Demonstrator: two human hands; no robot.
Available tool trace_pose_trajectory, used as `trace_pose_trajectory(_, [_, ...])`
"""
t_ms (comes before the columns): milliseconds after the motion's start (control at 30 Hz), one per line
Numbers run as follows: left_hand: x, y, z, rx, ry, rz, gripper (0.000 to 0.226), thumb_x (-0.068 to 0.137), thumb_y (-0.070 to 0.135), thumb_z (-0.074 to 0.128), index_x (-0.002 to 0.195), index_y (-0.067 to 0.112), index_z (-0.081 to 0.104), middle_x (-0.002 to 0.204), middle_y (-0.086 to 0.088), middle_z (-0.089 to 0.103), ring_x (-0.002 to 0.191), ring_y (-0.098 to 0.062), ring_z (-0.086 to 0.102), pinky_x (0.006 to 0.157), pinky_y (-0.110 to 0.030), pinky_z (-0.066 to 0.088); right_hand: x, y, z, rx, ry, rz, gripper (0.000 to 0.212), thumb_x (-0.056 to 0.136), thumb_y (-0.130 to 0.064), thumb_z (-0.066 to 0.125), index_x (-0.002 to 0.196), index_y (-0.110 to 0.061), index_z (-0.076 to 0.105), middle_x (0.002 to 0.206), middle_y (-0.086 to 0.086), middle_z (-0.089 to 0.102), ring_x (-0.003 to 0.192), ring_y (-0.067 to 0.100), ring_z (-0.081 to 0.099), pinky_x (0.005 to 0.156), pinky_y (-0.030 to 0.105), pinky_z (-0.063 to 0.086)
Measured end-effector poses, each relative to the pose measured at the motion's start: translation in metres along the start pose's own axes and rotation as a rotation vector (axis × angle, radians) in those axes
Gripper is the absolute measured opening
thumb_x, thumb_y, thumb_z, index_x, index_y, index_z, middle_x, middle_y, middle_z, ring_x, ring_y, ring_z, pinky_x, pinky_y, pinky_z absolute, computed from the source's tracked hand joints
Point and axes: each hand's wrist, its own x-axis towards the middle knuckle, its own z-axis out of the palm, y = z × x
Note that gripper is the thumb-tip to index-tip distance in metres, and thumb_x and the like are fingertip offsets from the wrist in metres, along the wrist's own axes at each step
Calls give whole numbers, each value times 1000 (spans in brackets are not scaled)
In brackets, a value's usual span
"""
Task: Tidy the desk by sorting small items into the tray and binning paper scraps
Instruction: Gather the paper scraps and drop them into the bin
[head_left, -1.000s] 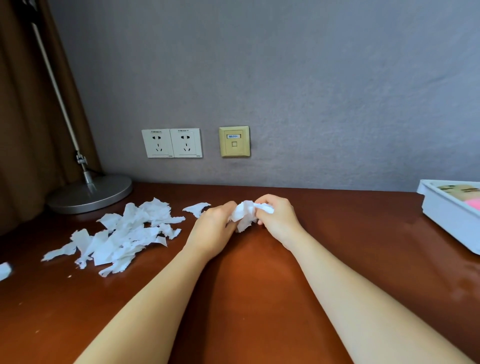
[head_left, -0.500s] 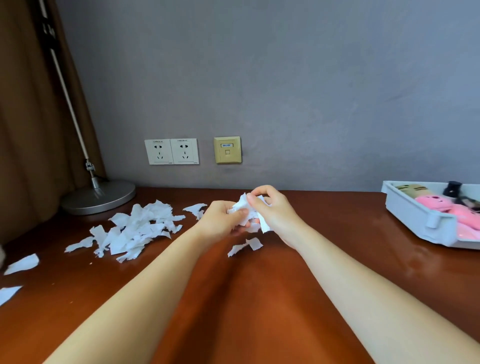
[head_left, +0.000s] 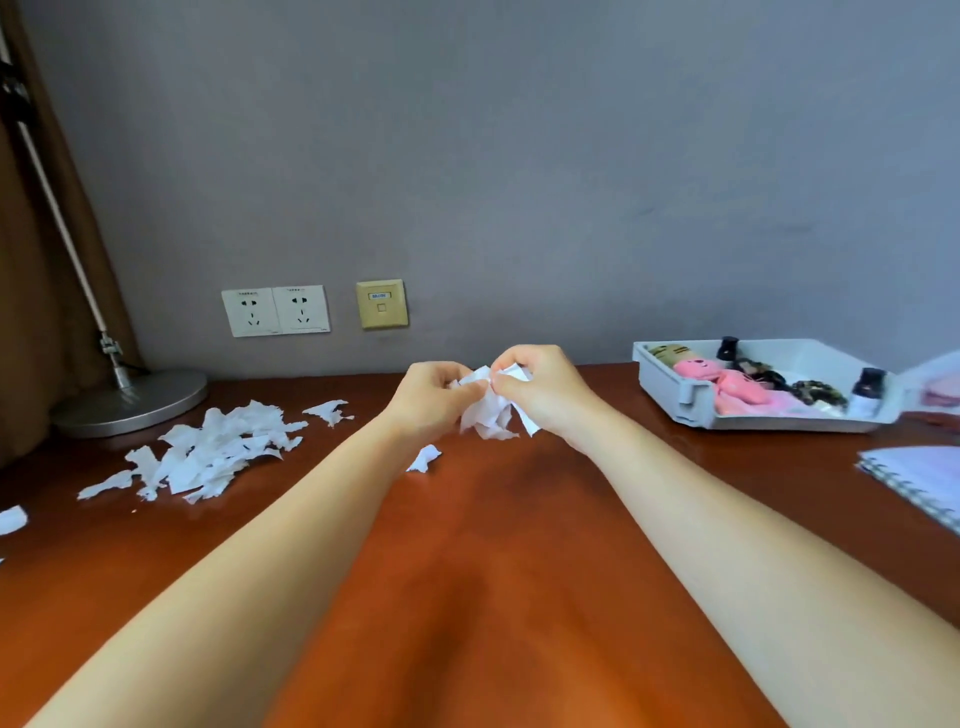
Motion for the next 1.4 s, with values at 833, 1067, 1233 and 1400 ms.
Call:
trace_pose_trajectory(833, [-188,158,370,-39,-727,517,31,88,10,60,60,20,52,54,8,46,45,1,42,48,-10,31,-367,118,-294,-53,649,392,12,88,-5,60,82,-15,62,78,-13,57,71,-7,53,62,0,39])
trace_pose_trajectory(1067, [-270,147,485,-54,-966,507,20,88,13,62,68,14,58,59,6,49,55,-2,43,52,-13,33,-491,177,-328,-40,736,641,16,87,-10,63,77,-23,65,79,-8,61,80,8,56,76,24,41])
trace_pose_trajectory(1233, [-316,110,564,-32,-1084,295,29,88,9,60,61,16,54,62,-2,52,61,-12,46,60,-26,38,-549,235,-331,-58,819,787,13,86,-6,63,77,-16,64,73,-11,58,65,-5,55,69,18,42])
trace_pose_trajectory(1400, [-360,53,624,15,-1117,69,27,87,6,57,63,19,54,61,-1,49,70,-22,47,65,-29,36,-593,302,-320,-42,789,950,17,86,-7,63,72,-17,62,74,-10,57,73,4,53,66,16,40])
